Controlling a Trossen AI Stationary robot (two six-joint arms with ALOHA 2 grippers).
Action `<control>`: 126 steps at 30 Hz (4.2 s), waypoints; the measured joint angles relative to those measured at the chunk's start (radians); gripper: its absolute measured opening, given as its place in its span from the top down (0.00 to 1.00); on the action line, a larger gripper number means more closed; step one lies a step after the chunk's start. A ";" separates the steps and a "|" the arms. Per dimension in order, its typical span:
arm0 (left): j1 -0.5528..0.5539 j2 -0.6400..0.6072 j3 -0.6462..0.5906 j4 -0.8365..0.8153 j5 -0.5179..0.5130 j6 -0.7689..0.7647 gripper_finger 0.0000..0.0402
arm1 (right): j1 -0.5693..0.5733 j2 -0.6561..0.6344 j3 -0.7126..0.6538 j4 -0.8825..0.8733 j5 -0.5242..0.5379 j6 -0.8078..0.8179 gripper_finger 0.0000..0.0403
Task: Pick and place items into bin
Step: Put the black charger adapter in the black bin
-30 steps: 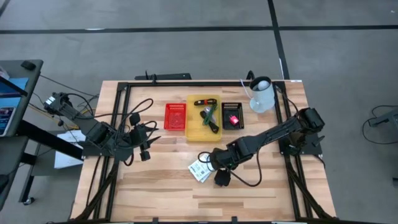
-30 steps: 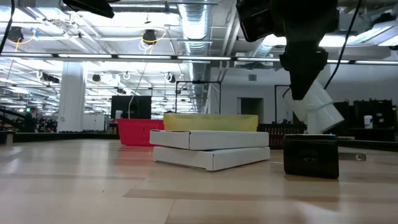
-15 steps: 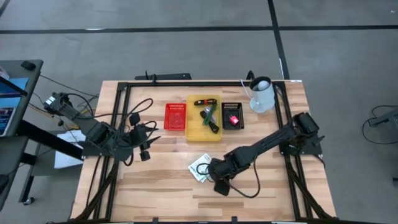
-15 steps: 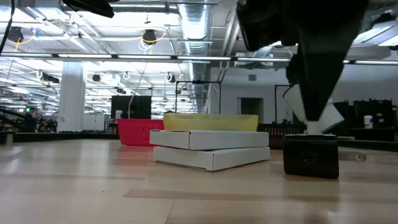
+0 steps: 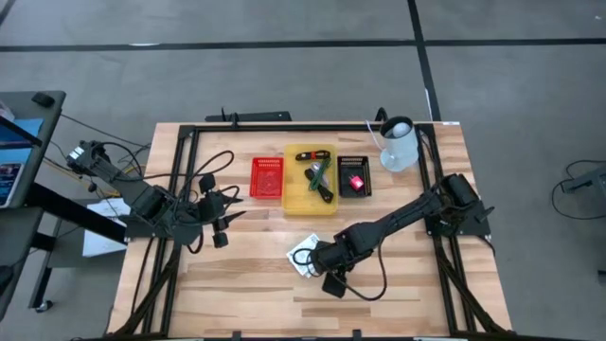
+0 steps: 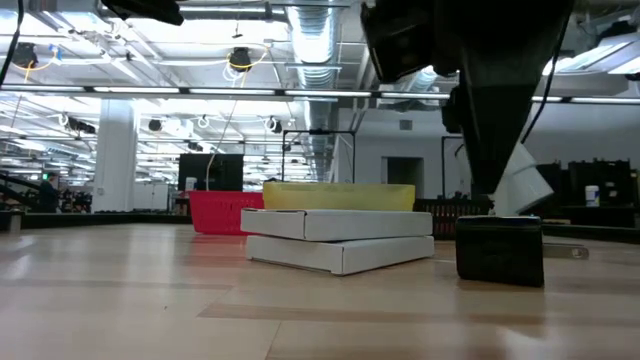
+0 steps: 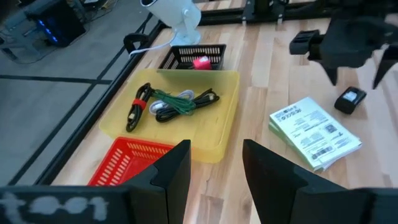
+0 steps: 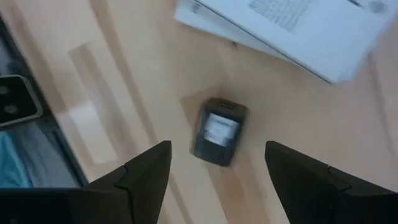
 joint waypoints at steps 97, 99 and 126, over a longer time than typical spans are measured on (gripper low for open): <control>0.001 0.000 -0.002 -0.015 0.043 0.052 0.66 | 0.005 0.151 0.027 -0.043 0.029 0.016 0.60; 0.001 0.000 -0.002 -0.015 0.043 0.052 0.66 | 0.001 0.151 0.027 -0.064 0.029 0.016 0.58; 0.001 0.000 -0.002 -0.015 0.043 0.052 0.66 | -0.172 0.153 0.025 -0.282 0.026 -0.184 0.66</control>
